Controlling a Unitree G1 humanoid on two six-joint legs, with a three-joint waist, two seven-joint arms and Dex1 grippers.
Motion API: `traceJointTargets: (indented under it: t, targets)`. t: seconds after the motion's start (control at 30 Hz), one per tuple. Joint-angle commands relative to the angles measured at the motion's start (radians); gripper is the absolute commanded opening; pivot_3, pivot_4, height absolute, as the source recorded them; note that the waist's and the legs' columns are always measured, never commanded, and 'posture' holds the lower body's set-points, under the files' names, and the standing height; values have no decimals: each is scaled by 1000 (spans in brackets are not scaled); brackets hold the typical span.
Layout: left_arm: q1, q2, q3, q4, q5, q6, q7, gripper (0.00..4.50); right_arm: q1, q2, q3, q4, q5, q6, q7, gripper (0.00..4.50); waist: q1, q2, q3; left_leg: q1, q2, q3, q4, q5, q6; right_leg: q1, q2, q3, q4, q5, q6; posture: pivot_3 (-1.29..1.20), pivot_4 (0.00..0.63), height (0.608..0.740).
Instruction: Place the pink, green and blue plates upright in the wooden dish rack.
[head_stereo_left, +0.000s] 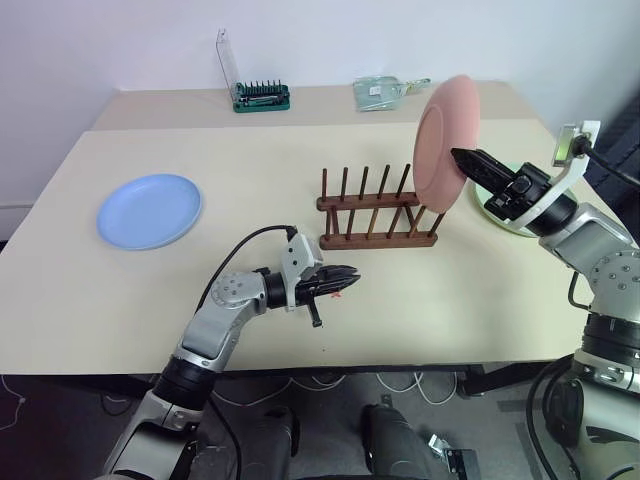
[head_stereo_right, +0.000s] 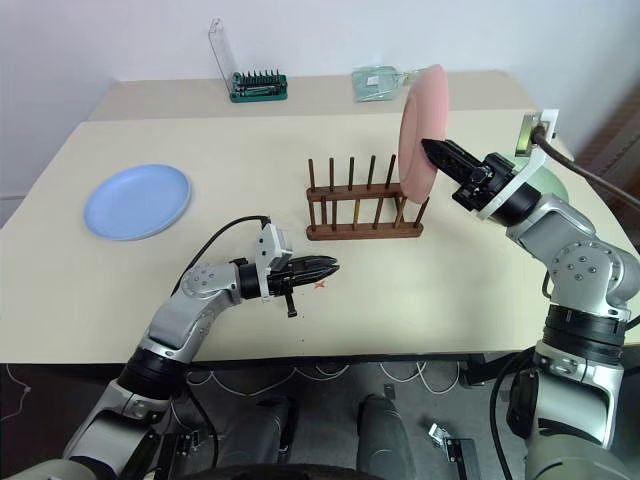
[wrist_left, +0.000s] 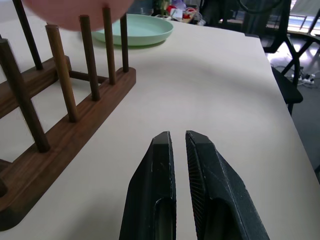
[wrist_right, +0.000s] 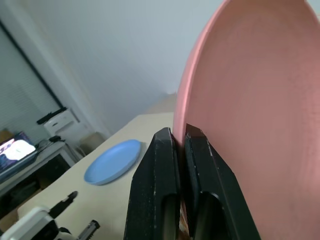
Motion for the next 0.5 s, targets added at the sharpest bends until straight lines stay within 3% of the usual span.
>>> traceJointTargets:
  t: [0.03, 0.07, 0.17, 0.37, 0.5]
  targets:
    - [-4, 4, 16, -38, -14, -3, 2, 455, -16, 5, -7, 30, -28, -26, -23, 15, -2, 0, 0, 0, 0, 0, 0, 0, 0, 0, 0, 0, 0, 0, 0, 0, 150, 740]
    - [-4, 5, 16, -39, -14, -2, 2, 455, -20, 6, -9, 41, -30, -28, -25, 15, -2, 0, 0, 0, 0, 0, 0, 0, 0, 0, 0, 0, 0, 0, 0, 0, 150, 740]
    - [-3, 7, 17, -42, -14, 1, 2, 455, -22, 7, -14, 41, -23, -28, -17, 958, -1, 0, 0, 0, 0, 0, 0, 0, 0, 0, 0, 0, 0, 0, 0, 0, 150, 740]
    - [-3, 9, 15, -44, -16, 5, 3, 455, -29, 1, -18, 10, -62, -75, -56, 3928, -2, 0, 0, 0, 0, 0, 0, 0, 0, 0, 0, 0, 0, 0, 0, 0, 150, 740]
    - [2, 9, 15, -50, -17, 7, 4, 455, 1, -68, -70, -75, -75, -117, -45, 3928, -1, 1, 0, 0, 0, 0, 0, 0, 0, 0, 0, 0, 0, 0, 0, 0, 150, 740]
